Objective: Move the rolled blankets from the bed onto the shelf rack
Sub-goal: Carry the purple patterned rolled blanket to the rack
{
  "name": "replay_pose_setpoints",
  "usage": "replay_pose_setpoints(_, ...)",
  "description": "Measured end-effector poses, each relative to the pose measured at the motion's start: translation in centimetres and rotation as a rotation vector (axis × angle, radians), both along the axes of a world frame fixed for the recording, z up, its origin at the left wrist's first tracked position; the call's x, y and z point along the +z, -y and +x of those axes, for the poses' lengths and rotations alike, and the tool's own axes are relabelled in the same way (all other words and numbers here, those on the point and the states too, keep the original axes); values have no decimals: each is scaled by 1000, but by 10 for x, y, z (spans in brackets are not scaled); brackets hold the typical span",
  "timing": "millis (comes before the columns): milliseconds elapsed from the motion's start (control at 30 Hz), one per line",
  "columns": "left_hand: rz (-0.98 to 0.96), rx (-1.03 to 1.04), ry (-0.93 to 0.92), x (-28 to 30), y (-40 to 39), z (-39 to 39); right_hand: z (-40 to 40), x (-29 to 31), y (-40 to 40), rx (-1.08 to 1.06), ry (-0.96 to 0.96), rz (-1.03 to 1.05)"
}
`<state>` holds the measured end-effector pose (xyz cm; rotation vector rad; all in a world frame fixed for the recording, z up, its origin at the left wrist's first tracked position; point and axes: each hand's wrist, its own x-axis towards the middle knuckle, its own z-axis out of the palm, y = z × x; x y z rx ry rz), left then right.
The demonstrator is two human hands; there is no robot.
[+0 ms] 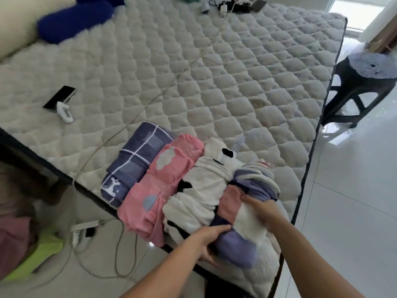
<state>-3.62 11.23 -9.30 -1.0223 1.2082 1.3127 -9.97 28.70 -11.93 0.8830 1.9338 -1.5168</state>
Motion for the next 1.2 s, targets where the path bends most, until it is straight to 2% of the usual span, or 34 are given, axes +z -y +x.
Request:
replay_pose_setpoints(300, -61, 64, -102, 12, -8, 6, 4, -10, -10, -136, -3, -56)
replay_pose_setpoints(433, -69, 90, -217, 33, -4, 17, 14, 20, -2, -185, -24, -66)
replay_pose_setpoints(600, -89, 110, -396, 76, 21, 50, 35, 64, 26, -163, -210, -30)
replay_pose_setpoints(700, -133, 199, -501, 103, 57, 85, 58, 100, 70, -65, -313, -13)
replay_pose_setpoints(833, -192, 402, -618, 133, 123, 164, 108, 142, 152, 120, -413, -102)
replay_pose_setpoints(967, -311, 604, -699, 159, 191, 286, 192, 171, 251, 424, -436, -205)
replay_pose_setpoints(1067, -428, 812, -730, 167, 233, 390, 280, 195, 321, 672, -569, -351)
replay_pose_setpoints(1200, -561, 1052, -761, 182, 263, 504, 377, 216, 385, 899, -603, -485)
